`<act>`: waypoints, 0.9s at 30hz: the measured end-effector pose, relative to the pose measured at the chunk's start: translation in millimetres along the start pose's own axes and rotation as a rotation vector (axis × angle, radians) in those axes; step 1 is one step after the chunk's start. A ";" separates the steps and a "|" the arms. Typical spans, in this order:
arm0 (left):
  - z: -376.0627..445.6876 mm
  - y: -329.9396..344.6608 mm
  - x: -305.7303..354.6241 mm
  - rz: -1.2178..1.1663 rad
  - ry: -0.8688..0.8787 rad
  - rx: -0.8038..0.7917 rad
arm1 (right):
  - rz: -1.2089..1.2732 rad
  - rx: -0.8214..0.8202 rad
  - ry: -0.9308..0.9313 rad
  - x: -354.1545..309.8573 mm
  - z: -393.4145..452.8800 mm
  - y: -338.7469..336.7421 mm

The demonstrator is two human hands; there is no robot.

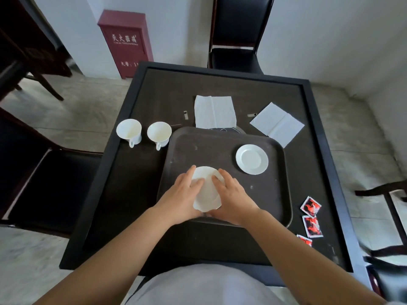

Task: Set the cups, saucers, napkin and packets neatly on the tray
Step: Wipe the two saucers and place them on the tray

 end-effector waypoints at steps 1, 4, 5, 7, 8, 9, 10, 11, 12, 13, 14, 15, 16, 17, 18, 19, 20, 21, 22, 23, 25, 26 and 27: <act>4.6 -0.6 1.8 0.007 0.005 0.002 | 0.001 0.006 -0.003 2.7 1.3 -2.8; 20.7 -2.6 3.8 0.032 0.013 -0.004 | -0.004 0.013 -0.009 10.9 10.2 -9.5; 26.5 -2.9 3.2 0.038 0.014 -0.009 | -0.003 0.013 -0.004 14.0 14.7 -11.4; 38.6 -3.0 0.7 0.043 0.013 -0.021 | 0.006 0.004 0.011 20.4 25.4 -14.2; 44.7 -3.4 -1.3 0.042 0.013 -0.023 | 0.014 -0.006 0.018 23.4 31.3 -15.0; 51.2 -4.0 -3.8 0.042 0.015 -0.025 | 0.021 -0.017 0.025 25.8 37.7 -15.7; 58.0 -4.5 -6.5 0.043 0.016 -0.027 | 0.031 -0.027 0.032 27.9 44.7 -16.6; 65.0 -4.8 -9.4 0.045 0.016 -0.032 | 0.042 -0.037 0.038 30.4 52.0 -17.4; 71.8 -4.5 -12.8 0.051 0.013 -0.039 | 0.051 -0.044 0.044 32.6 59.5 -18.0; 78.7 -4.1 -16.5 0.058 0.008 -0.047 | 0.057 -0.050 0.048 34.7 67.2 -18.7; 85.8 -3.3 -20.8 0.065 0.002 -0.054 | 0.057 -0.057 0.052 36.8 74.9 -19.3; 92.8 -1.9 -24.9 0.072 -0.005 -0.060 | 0.054 -0.064 0.057 39.1 82.6 -19.4; 99.5 0.2 -29.2 0.077 -0.011 -0.063 | 0.050 -0.067 0.061 41.3 90.3 -19.3; 106.2 2.7 -33.2 0.080 -0.016 -0.066 | 0.046 -0.064 0.065 43.2 98.1 -19.5; 112.6 5.5 -37.3 0.082 -0.022 -0.068 | 0.041 -0.059 0.072 45.0 105.5 -19.8; 119.2 7.9 -41.5 0.086 -0.029 -0.070 | 0.037 -0.057 0.080 46.6 113.4 -19.8; 125.5 9.9 -45.6 0.092 -0.036 -0.071 | 0.033 -0.058 0.086 48.1 121.0 -19.7; 131.7 11.9 -49.7 0.098 -0.044 -0.074 | 0.033 -0.063 0.093 50.0 128.2 -19.2; 137.6 14.3 -53.8 0.101 -0.050 -0.078 | 0.036 -0.073 0.100 52.1 134.8 -18.2; 142.9 16.9 -57.4 0.100 -0.053 -0.084 | 0.041 -0.085 0.106 54.3 140.1 -16.9; 155.2 24.3 -66.4 0.088 -0.053 -0.110 | 0.044 -0.119 0.119 60.2 153.8 -12.4; 160.7 27.8 -71.1 0.082 -0.055 -0.124 | 0.045 -0.133 0.127 63.1 160.3 -10.1; 162.4 28.1 -73.2 0.082 -0.054 -0.132 | 0.045 -0.139 0.128 63.1 162.3 -9.9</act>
Point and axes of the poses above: each hand's wrist, its own z-axis towards the middle knuckle, its own y-axis out of the palm, x = y × z, the point moved 7 cm from there along z, towards the middle knuckle, and after that the axes turned 8 degrees about z, right-handed, at the moved point
